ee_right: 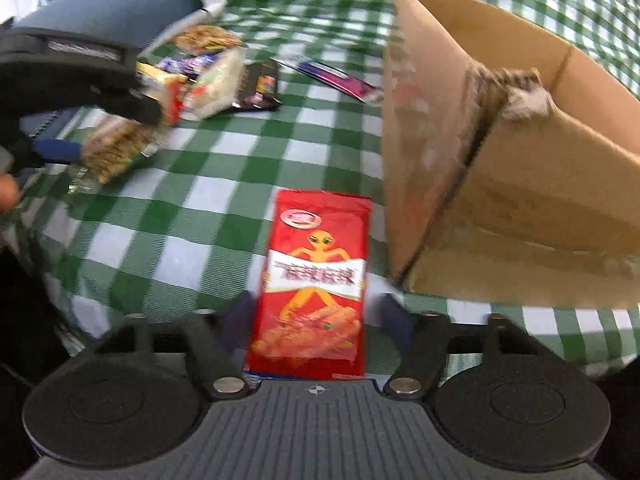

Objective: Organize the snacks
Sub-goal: 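Lift the red packet with the right tool while the left tool approaches the peanut cake, then carry the red packet with the right tool while the left tool grasps the peanut cake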

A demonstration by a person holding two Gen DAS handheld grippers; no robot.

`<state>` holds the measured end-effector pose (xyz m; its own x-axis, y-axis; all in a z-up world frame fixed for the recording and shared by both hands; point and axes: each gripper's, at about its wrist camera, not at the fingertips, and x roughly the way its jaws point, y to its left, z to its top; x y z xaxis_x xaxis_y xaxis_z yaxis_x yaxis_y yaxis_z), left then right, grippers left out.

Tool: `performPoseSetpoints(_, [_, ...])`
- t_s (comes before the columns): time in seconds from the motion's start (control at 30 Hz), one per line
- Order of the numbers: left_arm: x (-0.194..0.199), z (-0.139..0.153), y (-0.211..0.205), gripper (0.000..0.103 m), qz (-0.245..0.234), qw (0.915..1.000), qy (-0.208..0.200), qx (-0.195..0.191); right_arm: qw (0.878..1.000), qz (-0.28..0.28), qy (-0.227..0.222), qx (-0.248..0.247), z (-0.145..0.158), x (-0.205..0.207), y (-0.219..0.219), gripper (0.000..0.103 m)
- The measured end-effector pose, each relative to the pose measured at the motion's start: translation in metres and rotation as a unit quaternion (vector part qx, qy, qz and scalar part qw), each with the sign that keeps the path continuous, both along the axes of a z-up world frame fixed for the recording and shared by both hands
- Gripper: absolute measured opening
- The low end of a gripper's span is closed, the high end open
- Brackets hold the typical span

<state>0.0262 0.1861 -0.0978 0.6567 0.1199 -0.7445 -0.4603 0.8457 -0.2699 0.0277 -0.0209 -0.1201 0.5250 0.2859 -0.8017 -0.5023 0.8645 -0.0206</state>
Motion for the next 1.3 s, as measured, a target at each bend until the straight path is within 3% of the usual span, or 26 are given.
performPoseSetpoints(0.07, [0.001,-0.002,-0.002,0.085,-0.005,1.0000,0.007,-0.003,1.000,0.015,-0.010,0.000,0.003,-0.004,0.003,0.049])
performPoseSetpoints(0.3, [0.002,-0.009,-0.005,0.085,-0.010,0.9992,0.036,-0.011,0.999,0.028,-0.018,0.028,0.014,-0.003,-0.001,0.048])
performPoseSetpoints(0.47, [0.007,-0.016,-0.007,0.093,-0.009,0.9987,0.051,-0.002,0.999,0.022,0.013,0.030,0.008,0.008,-0.002,0.050])
performPoseSetpoints(0.57, [0.010,-0.017,-0.011,0.099,-0.014,0.9985,0.051,0.011,0.999,0.021,0.017,0.027,0.006,0.007,-0.005,0.053])
performPoseSetpoints(0.83, [0.023,-0.024,-0.026,0.100,-0.021,0.9951,0.064,0.073,0.999,0.029,0.013,0.020,0.003,0.006,-0.002,0.054])
performPoseSetpoints(0.97, [0.026,-0.025,-0.030,0.090,-0.024,0.9930,0.066,0.095,0.999,0.036,0.002,0.019,0.002,0.003,-0.001,0.049])
performPoseSetpoints(1.3, [0.008,-0.005,-0.012,0.087,0.002,0.9986,0.011,0.051,0.998,0.039,-0.031,0.034,0.018,-0.004,-0.008,0.047])
